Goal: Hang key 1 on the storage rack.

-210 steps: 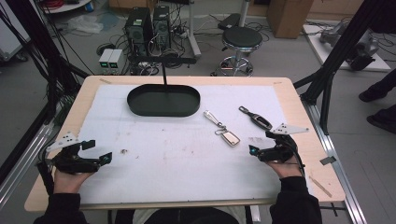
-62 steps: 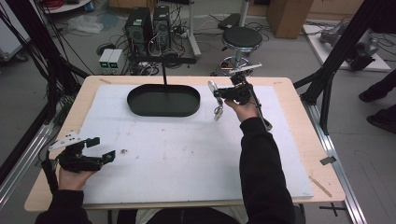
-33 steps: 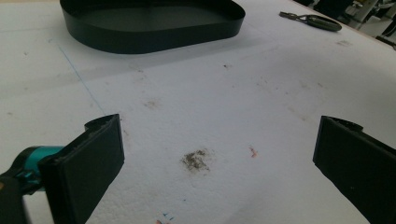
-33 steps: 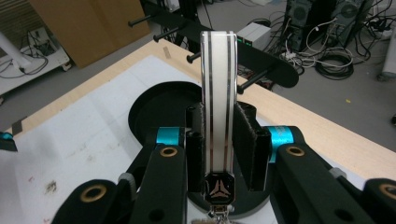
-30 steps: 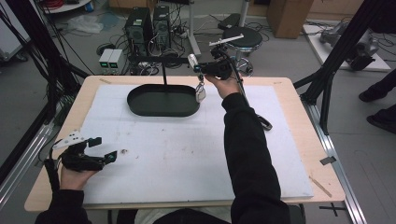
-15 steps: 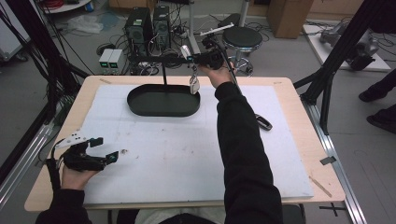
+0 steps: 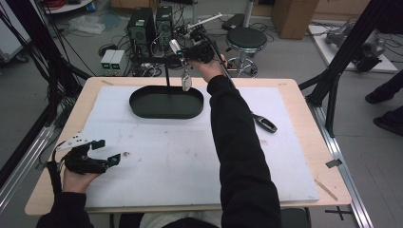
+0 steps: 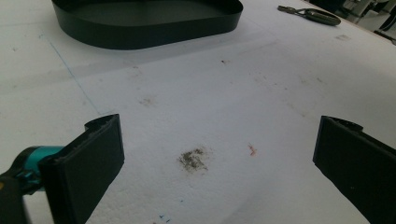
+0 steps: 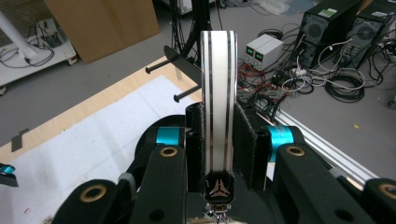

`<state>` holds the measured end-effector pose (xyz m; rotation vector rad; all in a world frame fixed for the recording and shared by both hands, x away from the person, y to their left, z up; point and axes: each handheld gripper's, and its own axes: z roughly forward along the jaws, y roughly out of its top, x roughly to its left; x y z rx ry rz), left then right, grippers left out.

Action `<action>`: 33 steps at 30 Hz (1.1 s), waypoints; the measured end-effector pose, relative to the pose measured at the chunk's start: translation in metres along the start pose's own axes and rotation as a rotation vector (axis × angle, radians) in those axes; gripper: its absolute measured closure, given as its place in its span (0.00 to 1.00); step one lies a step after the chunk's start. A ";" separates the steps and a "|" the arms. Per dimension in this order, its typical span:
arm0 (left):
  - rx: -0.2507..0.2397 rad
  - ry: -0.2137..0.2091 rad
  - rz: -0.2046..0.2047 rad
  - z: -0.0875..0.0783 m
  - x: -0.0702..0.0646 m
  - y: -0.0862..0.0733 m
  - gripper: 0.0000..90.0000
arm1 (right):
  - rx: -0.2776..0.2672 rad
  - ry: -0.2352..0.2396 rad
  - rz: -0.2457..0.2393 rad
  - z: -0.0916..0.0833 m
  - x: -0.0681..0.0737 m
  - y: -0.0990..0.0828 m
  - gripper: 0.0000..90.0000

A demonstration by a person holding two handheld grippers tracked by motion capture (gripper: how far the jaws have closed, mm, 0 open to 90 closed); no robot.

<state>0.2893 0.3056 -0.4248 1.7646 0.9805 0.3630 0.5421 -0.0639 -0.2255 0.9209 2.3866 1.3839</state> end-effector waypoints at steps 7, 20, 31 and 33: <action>-0.004 -0.001 -0.003 0.000 0.001 0.000 0.03 | 0.012 0.008 -0.015 0.019 0.008 0.018 0.84; -0.003 -0.006 -0.009 0.001 0.003 0.000 0.03 | -0.005 -0.002 -0.023 0.040 0.007 0.027 0.84; -0.006 -0.009 -0.010 0.002 0.003 0.000 0.03 | -0.058 -0.025 0.009 0.044 -0.004 0.027 0.84; -0.005 -0.009 -0.008 0.001 0.003 0.000 0.03 | -0.062 -0.038 0.016 0.047 -0.004 0.026 0.84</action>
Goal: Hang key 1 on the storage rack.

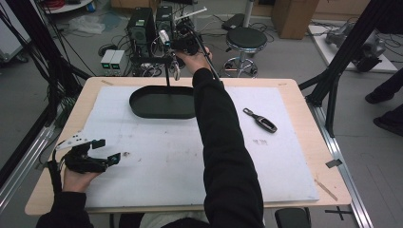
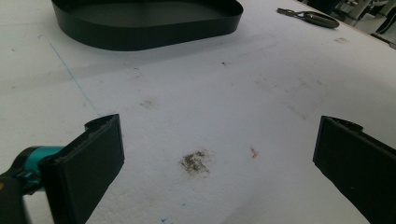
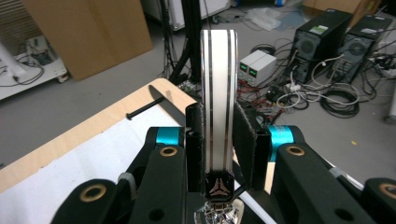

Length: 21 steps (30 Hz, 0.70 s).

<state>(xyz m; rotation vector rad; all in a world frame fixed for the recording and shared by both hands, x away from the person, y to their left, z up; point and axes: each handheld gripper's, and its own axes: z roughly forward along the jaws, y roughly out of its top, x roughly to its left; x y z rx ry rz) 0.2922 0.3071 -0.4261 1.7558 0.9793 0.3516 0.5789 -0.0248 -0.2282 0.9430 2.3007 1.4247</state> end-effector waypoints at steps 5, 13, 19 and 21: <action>0.000 0.001 0.000 0.000 0.000 0.000 0.03 | -0.023 -0.026 0.023 0.004 -0.003 -0.001 0.84; -0.009 -0.009 -0.012 0.000 0.002 0.000 0.03 | -0.101 -0.075 0.119 0.012 -0.008 -0.006 0.84; -0.016 -0.010 -0.014 0.000 0.002 0.000 0.03 | -0.084 -0.098 0.109 0.019 -0.013 -0.017 0.83; -0.014 -0.010 -0.014 0.000 0.002 0.000 0.03 | -0.085 -0.071 0.125 0.018 -0.014 -0.021 0.68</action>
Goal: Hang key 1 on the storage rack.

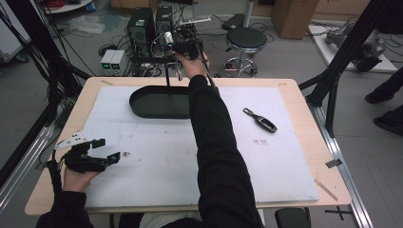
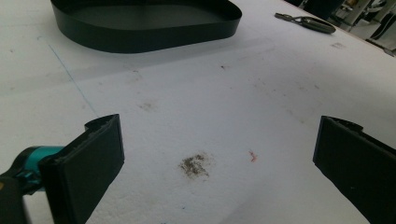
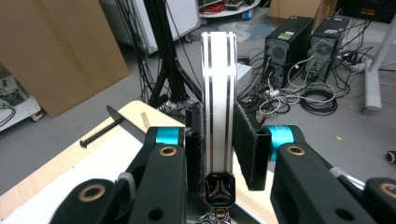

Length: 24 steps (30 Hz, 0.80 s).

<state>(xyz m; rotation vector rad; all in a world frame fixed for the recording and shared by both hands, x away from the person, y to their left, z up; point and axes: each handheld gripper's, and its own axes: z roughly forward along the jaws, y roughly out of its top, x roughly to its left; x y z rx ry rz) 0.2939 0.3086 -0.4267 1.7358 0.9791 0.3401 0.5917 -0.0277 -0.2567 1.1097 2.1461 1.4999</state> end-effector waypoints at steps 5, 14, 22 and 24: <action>0.008 0.000 -0.001 0.001 0.000 0.000 0.03 | 0.013 0.006 0.024 -0.010 -0.003 -0.005 0.39; 0.014 0.003 0.005 0.001 -0.001 0.000 0.03 | 0.056 0.015 -0.029 -0.030 -0.009 -0.019 0.08; 0.015 0.004 0.001 0.001 -0.001 0.000 0.03 | 0.067 0.061 -0.058 -0.045 -0.013 -0.029 0.01; 0.017 0.004 0.002 0.001 -0.002 0.000 0.03 | 0.065 0.059 -0.070 -0.048 -0.013 -0.032 0.01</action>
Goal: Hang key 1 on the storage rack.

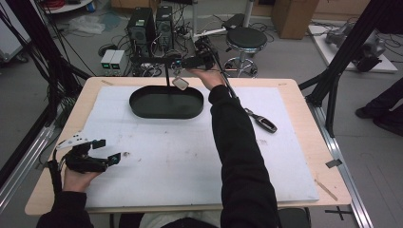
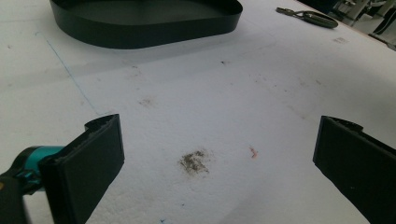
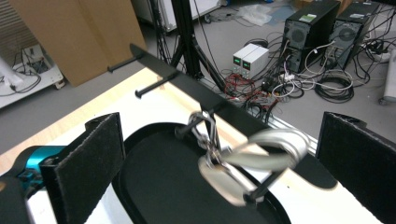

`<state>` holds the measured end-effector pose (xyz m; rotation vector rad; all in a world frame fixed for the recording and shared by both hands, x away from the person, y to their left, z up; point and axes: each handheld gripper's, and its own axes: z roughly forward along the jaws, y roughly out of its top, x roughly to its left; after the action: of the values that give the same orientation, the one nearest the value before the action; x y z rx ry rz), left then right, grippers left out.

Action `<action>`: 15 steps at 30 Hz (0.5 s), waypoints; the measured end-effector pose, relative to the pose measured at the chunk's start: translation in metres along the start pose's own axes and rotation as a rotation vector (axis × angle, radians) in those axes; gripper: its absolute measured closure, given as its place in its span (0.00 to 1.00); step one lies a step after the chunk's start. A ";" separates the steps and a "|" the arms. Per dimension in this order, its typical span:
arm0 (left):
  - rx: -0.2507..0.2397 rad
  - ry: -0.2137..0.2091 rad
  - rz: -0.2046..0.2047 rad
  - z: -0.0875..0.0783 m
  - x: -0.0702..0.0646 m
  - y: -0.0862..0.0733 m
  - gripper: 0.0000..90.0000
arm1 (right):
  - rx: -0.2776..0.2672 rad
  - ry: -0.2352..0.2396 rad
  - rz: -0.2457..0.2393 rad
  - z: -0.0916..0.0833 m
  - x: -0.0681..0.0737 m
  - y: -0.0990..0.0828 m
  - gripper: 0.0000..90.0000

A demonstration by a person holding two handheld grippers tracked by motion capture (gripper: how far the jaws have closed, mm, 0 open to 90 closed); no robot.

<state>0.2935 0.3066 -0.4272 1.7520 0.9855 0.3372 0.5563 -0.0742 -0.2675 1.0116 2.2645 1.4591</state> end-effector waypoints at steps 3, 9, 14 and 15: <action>0.005 -0.001 0.004 0.000 0.000 0.000 0.03 | 0.005 -0.004 -0.024 -0.005 0.001 -0.006 0.01; 0.005 0.002 0.003 0.000 0.000 0.000 0.03 | 0.010 0.001 -0.045 -0.016 -0.002 -0.021 0.01; 0.009 0.003 0.007 0.000 0.000 0.000 0.03 | 0.035 0.015 -0.057 -0.023 -0.004 -0.035 0.01; 0.009 0.002 0.004 0.000 0.000 0.000 0.03 | 0.040 0.009 -0.067 -0.024 -0.004 -0.038 0.01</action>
<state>0.2936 0.3062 -0.4274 1.7620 0.9864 0.3377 0.5305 -0.1032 -0.2899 0.9332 2.3197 1.3996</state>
